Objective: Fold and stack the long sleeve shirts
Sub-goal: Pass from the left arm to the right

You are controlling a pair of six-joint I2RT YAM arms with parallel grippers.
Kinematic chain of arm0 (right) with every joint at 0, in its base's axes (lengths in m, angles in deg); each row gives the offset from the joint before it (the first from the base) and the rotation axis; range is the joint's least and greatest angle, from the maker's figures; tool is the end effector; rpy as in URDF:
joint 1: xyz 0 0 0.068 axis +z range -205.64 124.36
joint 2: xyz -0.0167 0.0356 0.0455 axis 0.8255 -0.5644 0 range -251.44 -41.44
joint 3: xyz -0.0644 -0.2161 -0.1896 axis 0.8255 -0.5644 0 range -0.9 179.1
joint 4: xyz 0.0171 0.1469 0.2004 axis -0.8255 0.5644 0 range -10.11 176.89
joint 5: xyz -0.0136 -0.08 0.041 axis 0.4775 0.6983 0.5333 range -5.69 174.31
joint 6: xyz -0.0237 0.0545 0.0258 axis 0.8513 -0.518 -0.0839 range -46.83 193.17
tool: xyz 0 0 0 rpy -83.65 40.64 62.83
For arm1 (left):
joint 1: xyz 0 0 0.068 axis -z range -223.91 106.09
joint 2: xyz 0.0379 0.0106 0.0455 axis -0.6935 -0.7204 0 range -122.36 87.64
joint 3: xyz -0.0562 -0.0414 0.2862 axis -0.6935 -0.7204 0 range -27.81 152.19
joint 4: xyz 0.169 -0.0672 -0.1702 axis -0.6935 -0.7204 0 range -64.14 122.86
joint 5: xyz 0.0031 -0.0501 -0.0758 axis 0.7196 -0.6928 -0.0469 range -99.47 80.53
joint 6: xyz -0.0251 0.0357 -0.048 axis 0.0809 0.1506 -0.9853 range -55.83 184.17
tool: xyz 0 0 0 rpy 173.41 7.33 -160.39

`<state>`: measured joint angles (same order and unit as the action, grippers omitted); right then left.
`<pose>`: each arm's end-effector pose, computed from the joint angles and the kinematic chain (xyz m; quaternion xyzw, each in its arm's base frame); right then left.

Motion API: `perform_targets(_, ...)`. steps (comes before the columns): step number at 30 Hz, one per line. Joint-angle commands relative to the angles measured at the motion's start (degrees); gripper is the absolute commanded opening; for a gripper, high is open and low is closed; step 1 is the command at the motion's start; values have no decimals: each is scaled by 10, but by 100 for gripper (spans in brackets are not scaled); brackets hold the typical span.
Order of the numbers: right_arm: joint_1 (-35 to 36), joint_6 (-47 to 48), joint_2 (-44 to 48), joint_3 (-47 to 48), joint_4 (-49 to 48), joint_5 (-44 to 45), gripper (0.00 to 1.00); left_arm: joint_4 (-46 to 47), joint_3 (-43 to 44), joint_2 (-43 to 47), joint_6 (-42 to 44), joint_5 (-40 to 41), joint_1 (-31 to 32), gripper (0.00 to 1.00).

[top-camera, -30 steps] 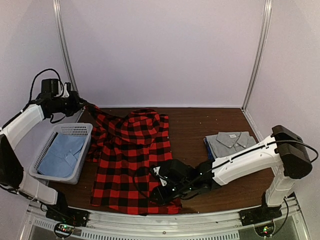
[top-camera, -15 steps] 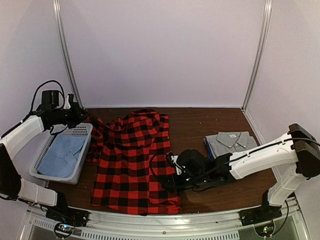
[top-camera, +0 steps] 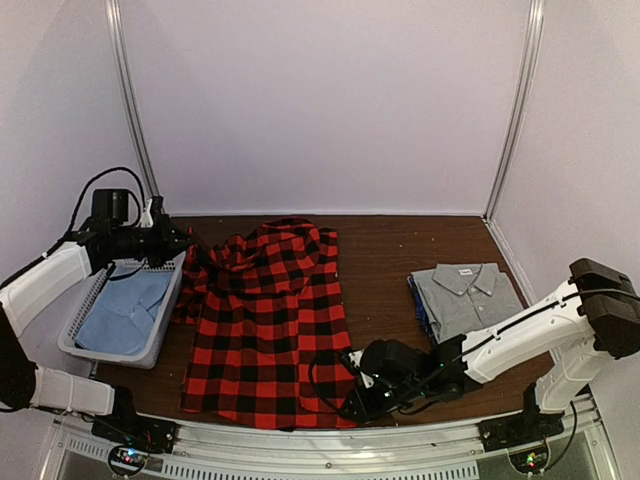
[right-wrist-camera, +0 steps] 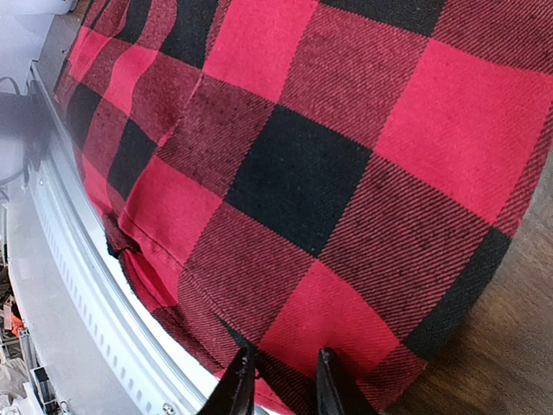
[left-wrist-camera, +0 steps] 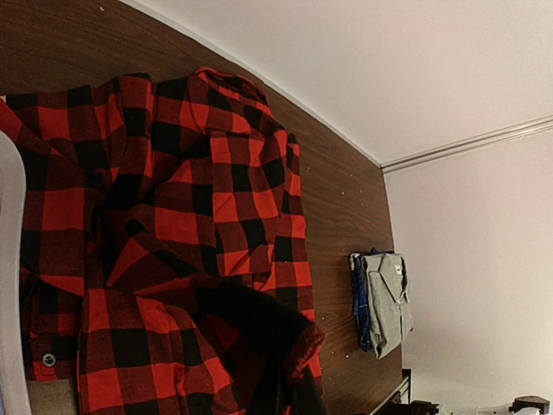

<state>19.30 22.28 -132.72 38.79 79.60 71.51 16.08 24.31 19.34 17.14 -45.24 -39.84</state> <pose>0.0657 0.2872 0.1593 -0.2315 0.9094 0.3411 0.0563 0.2471 -0.0473 0.3101 -0.1697 0.8318 -0.4394 0.2936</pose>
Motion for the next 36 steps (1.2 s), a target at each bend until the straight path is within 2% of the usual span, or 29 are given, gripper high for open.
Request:
perform_targets(1,10,-4,22,-15,-17,-1,26,24,-4,13,-13,-12,20,0)
perform_targets(4,10,0,33,-13,-12,13,26,24,-9,15,-29,-12,49,0)
perform_targets(8,0,23,57,34,12,76,29,55,-36,30,-78,-3,89,0)
perform_targets(11,-19,59,58,95,5,136,44,83,-56,35,-114,6,116,0)
perform_targets(16,-53,114,-4,226,-54,164,60,87,-54,38,-145,55,157,0)
perform_targets(21,-69,123,-95,335,-116,129,62,142,-82,64,-236,81,183,0)
perform_targets(25,-69,163,-155,399,-117,131,64,163,-110,90,-311,104,196,0)
perform_targets(29,-68,207,-195,438,-106,161,68,163,-122,104,-357,107,198,0)
perform_targets(36,-63,280,-224,484,-82,228,68,164,-140,114,-393,106,200,0)
